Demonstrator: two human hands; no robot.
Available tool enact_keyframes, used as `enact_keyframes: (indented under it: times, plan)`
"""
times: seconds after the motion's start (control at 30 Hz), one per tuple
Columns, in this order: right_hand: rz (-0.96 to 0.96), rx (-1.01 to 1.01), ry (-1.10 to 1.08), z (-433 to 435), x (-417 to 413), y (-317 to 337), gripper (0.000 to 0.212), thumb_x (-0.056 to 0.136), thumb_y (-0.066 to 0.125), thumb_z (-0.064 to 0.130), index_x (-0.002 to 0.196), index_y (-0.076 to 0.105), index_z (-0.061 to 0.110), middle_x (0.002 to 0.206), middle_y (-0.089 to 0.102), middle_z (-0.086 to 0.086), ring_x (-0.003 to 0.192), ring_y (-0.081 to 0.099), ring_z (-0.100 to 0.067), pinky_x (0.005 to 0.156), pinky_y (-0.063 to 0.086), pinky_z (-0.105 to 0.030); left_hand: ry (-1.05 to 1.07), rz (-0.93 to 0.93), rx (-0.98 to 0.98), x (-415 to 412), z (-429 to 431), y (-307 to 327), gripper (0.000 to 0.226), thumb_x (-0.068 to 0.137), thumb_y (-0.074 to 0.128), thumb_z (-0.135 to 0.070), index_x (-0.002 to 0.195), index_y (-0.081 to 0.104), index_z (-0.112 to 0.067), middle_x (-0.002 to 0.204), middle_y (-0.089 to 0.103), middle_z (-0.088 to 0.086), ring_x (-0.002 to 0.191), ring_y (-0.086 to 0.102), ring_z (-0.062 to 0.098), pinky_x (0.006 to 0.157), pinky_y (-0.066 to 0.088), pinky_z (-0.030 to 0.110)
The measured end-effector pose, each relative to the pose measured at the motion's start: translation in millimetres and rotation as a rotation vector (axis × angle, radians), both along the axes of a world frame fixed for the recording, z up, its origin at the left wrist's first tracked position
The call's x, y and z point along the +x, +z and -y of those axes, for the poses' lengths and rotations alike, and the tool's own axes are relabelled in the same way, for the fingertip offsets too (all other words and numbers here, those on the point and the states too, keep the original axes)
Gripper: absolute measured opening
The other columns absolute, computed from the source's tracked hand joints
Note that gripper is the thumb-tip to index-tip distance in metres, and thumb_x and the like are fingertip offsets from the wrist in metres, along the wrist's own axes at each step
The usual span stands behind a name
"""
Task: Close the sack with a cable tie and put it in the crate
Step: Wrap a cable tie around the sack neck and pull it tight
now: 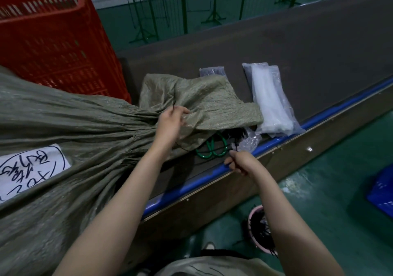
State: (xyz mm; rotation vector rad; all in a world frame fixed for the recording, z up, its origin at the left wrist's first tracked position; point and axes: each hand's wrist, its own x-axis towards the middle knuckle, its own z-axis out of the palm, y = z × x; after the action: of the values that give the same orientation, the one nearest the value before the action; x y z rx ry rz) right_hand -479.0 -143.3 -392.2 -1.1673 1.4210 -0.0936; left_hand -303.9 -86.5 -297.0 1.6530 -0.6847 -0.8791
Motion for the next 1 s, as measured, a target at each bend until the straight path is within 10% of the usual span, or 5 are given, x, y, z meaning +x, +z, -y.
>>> enact_keyframes:
  times: [0.17, 0.4, 0.57, 0.8, 1.0]
  plan:
    - [0.178, -0.012, -0.243, 15.0, 2.1, -1.1, 0.046, 0.1, 0.028, 0.036, 0.062, 0.04, 0.014, 0.026, 0.035, 0.007, 0.023, 0.027, -0.007, 0.027, 0.016, -0.011, -0.078, -0.331, -0.072, 28.0, -31.3, 40.0, 0.026, 0.093, 0.036, -0.019, 0.072, 0.051, -0.018, 0.032, 0.032, -0.007, 0.023, 0.017, 0.001, 0.033, 0.012, 0.004]
    - [-0.267, -0.199, 0.304, -11.1, 9.9, 32.3, 0.044, 0.093, 0.047, 0.041, 0.067, 0.054, 0.007, 0.047, 0.055, -0.001, 0.025, 0.045, -0.006, 0.042, 0.038, -0.02, -0.152, -0.387, 0.084, 17.4, -35.3, 17.6, 0.034, 0.098, 0.028, -0.024, 0.075, 0.051, -0.015, 0.031, 0.041, -0.006, 0.022, 0.022, 0.001, 0.031, 0.016, 0.006]
    - [0.381, -0.356, 0.268, -33.4, 57.0, 67.0, 0.032, 0.094, 0.043, 0.041, 0.104, 0.065, 0.02, 0.086, 0.069, 0.003, 0.081, 0.065, -0.011, 0.08, 0.05, -0.028, -0.199, -0.422, 0.034, 4.8, -28.3, 11.9, 0.045, 0.102, 0.017, -0.028, 0.083, 0.054, -0.013, 0.053, 0.062, 0.0, 0.048, 0.057, 0.006, 0.053, 0.046, 0.018]
    - [0.739, -0.063, 0.18, -53.3, 82.3, 61.0, 0.018, 0.096, 0.044, 0.011, 0.085, 0.059, 0.012, 0.057, 0.055, 0.0, 0.037, 0.049, -0.002, 0.051, 0.047, -0.018, -0.371, 0.403, 0.262, 43.1, -35.6, 36.2, 0.039, 0.095, 0.044, -0.036, 0.126, 0.051, -0.015, 0.117, 0.058, 0.007, 0.113, 0.053, 0.019, 0.099, 0.039, 0.029]
    - [0.463, -0.197, 0.18, -48.1, 85.5, 40.8, 0.023, 0.097, 0.043, 0.017, 0.08, 0.058, 0.017, 0.062, 0.053, 0.0, 0.033, 0.045, 0.0, 0.041, 0.032, -0.017, -0.65, 1.111, 1.017, 79.4, -49.9, 31.7, 0.135, 0.06, 0.077, -0.055, 0.144, -0.024, -0.023, 0.155, -0.021, 0.021, 0.144, -0.021, 0.035, 0.117, -0.009, 0.045]
